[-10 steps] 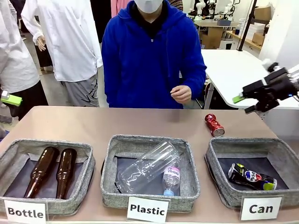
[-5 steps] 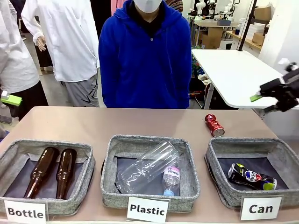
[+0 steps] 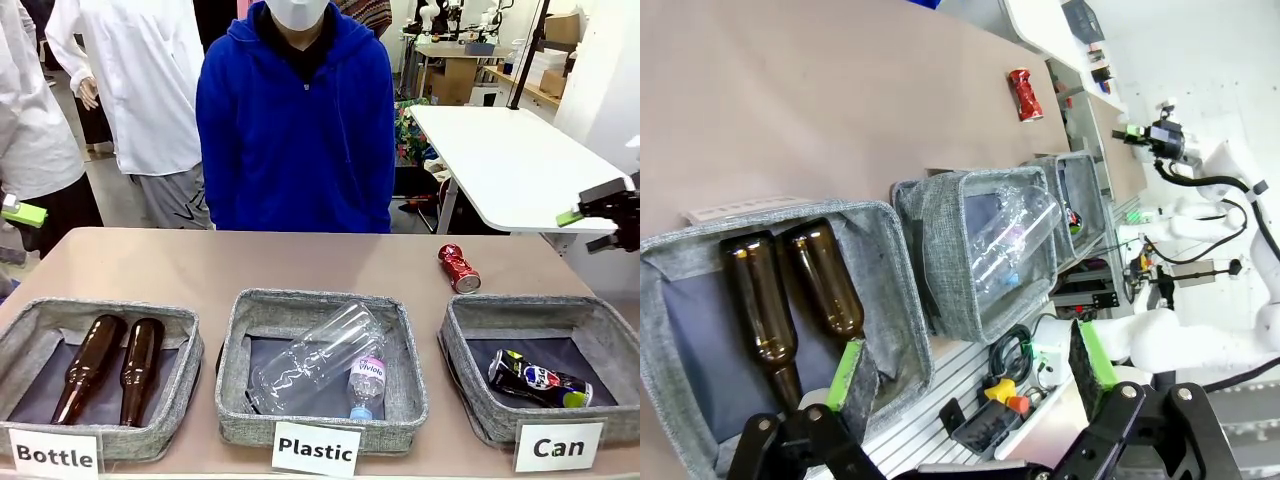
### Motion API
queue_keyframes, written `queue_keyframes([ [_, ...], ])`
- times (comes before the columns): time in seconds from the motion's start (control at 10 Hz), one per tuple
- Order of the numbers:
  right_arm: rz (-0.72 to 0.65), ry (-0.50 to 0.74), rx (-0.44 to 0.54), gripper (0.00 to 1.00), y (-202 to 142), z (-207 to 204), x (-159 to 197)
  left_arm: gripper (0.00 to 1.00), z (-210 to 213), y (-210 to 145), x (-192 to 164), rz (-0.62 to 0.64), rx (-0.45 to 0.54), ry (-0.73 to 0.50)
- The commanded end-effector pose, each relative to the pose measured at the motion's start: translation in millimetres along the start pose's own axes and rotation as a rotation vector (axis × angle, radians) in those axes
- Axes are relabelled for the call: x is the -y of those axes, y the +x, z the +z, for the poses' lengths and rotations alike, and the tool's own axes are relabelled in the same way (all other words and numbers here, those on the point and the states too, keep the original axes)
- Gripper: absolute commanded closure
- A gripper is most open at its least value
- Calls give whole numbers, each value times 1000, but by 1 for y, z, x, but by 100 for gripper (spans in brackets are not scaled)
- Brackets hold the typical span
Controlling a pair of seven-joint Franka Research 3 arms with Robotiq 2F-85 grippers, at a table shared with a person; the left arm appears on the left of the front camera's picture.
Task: Sort the can waste into the basket.
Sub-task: Pick up the can waste from the table and place it in the right Fabric basket.
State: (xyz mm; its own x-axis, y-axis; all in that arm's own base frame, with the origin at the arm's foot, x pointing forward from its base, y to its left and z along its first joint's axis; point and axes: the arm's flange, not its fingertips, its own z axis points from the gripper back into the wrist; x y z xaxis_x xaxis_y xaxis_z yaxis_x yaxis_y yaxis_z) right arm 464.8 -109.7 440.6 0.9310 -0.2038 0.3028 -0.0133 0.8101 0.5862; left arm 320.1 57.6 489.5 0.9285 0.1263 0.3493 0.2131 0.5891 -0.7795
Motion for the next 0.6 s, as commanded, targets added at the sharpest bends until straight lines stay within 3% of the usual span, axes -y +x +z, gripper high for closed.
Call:
queue_keyframes([
  [0.0,20,-126,-37,0,26,-47,-35,0,3,0,1,3,-11,0],
  [0.2,27,-209,-120,0,47,-88,-60,0,3,0,1,3,-11,0],
  [0.5,3,-403,-163,0,66,-161,-88,0,3,0,1,3,-11,0],
])
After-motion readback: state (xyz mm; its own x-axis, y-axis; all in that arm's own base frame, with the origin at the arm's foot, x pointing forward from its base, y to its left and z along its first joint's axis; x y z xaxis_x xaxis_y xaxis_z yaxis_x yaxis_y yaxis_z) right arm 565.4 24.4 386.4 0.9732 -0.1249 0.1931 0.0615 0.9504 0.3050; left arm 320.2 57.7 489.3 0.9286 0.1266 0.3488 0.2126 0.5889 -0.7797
